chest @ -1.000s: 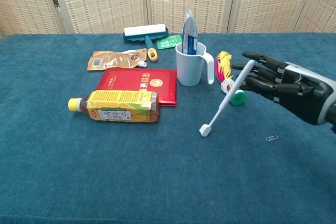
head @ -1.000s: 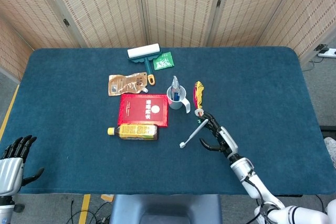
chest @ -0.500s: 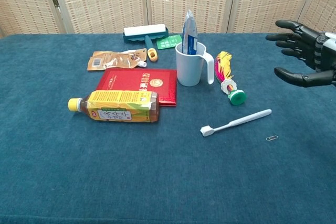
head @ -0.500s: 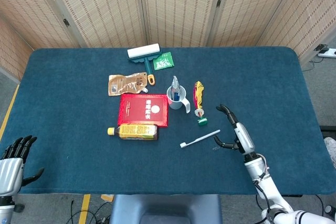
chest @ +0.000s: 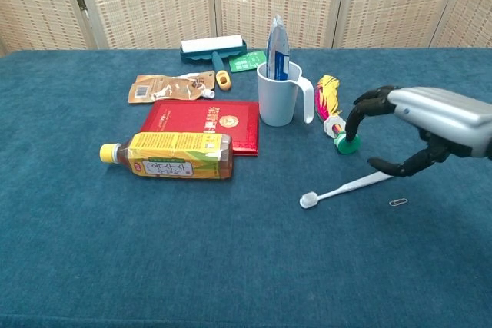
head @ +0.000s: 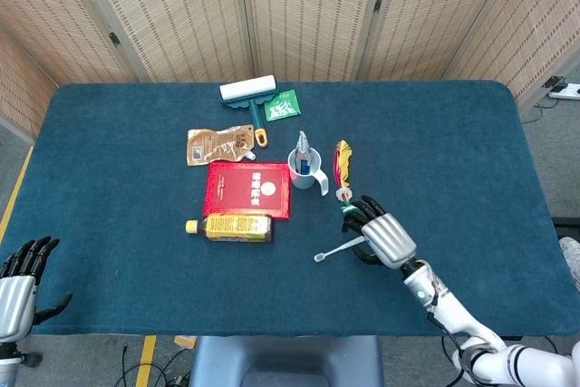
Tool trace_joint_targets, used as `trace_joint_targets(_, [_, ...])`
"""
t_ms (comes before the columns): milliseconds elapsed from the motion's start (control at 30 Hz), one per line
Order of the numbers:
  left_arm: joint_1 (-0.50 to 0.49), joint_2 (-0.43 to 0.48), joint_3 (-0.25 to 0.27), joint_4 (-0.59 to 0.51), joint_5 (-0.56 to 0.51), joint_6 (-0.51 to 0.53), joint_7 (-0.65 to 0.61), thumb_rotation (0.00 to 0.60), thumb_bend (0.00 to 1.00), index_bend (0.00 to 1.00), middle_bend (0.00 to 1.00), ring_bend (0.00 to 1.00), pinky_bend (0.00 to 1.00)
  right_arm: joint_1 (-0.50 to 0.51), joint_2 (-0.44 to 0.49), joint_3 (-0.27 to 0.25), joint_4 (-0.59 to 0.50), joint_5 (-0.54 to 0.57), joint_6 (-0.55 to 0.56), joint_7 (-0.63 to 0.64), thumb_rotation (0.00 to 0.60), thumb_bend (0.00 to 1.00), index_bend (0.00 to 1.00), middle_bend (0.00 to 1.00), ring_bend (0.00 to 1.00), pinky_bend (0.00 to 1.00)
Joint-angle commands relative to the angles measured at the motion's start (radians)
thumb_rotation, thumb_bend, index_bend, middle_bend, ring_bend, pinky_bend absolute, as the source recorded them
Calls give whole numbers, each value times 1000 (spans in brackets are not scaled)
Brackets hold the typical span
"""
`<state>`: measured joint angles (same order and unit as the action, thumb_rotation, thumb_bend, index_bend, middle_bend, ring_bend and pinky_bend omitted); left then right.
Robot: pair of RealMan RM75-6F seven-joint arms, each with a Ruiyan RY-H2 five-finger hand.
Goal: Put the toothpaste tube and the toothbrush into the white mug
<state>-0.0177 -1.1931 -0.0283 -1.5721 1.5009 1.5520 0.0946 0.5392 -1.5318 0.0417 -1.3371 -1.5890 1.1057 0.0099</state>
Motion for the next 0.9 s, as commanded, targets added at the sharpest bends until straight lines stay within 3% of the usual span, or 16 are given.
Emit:
trace_joint_targets(33, [4, 1, 1, 4, -3, 2, -5, 600, 243, 154, 151, 122, 199, 39, -40, -10, 28, 7, -60, -80, 600, 301, 423, 302, 132, 96])
trace_joint_targets(567, [14, -6, 3, 28, -8, 5, -28, 600, 243, 154, 152, 122, 199, 72, -119, -40, 167, -18, -81, -180, 600, 317, 450, 302, 132, 96])
trace_joint_targets(767, [11, -12, 1, 33, -6, 2, -30, 600, 243, 154, 152, 122, 199, 67, -139, -47, 202, -26, -61, -201, 600, 222, 450, 296, 132, 96])
trace_joint_targets(900, [11, -12, 1, 36, -7, 2, -31, 600, 243, 154, 151, 122, 199, 66, -151, -44, 217, -20, -57, -204, 600, 219, 449, 291, 132, 96])
